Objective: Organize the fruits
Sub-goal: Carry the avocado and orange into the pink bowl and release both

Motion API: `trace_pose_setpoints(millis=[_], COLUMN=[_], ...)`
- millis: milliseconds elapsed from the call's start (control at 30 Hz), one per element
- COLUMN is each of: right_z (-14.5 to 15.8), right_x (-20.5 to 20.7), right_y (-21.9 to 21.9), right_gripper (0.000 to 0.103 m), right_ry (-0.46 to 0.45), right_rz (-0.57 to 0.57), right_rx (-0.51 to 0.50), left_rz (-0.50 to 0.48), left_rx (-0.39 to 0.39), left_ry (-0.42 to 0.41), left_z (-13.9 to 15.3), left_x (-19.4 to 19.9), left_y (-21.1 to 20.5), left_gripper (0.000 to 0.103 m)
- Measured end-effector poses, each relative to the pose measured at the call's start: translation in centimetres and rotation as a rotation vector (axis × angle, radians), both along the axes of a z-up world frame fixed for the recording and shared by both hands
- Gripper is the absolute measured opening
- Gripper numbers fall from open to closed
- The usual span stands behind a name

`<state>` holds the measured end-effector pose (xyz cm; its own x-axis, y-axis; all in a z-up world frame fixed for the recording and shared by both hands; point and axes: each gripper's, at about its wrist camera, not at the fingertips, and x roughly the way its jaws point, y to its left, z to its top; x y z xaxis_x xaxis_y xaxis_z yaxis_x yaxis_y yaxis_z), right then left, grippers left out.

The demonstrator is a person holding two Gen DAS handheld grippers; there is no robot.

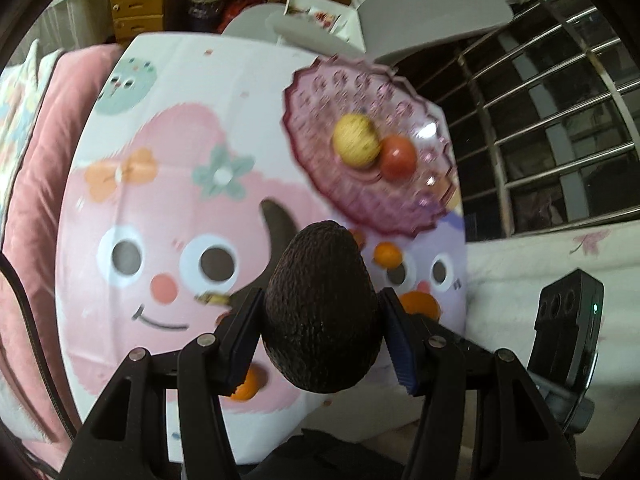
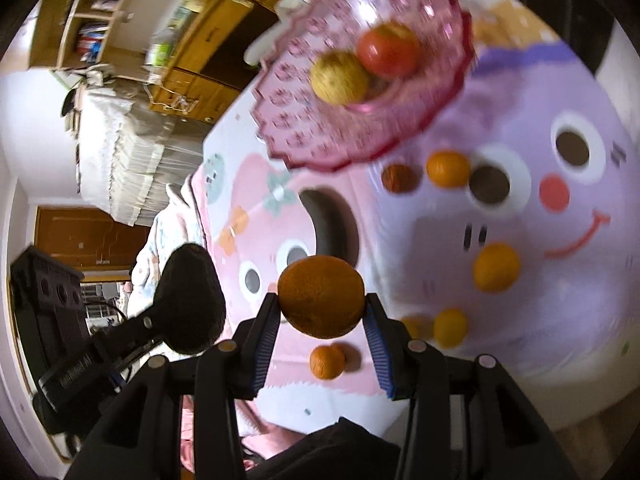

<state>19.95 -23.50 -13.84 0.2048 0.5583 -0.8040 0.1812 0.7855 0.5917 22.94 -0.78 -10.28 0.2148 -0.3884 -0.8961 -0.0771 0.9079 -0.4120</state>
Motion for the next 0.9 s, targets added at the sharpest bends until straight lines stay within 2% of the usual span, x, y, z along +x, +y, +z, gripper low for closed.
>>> trace_pose_setpoints(millis=[300, 600, 700, 900], right_z=[1.7, 2.0, 1.3, -0.5], right_x=[2.0, 5.6, 6.8, 8.0], right_y=[-3.1, -7.0, -7.5, -7.7], right_gripper=[0.043, 0.043, 0.043, 0.044], right_ry=[-0.18, -0.319, -0.33, -0.292], right_rz=[0.014, 0.027, 0.04, 0.047], right_rx=[-0.023, -0.117, -0.113, -0.073], left_rz=[0.005, 0.017, 0.024, 0.016], left_rx=[-0.005, -0.012, -0.013, 0.021], left_ry=[-0.075, -0.131, -0.14, -0.143], left_z=[-0.3, -1.4, -2.0, -3.1], left_x=[3.8, 6.7, 7.6, 9.3], left_y=[-3.1, -5.1, -5.7, -7.4], left_gripper=[0.056, 0.056, 0.056, 0.056])
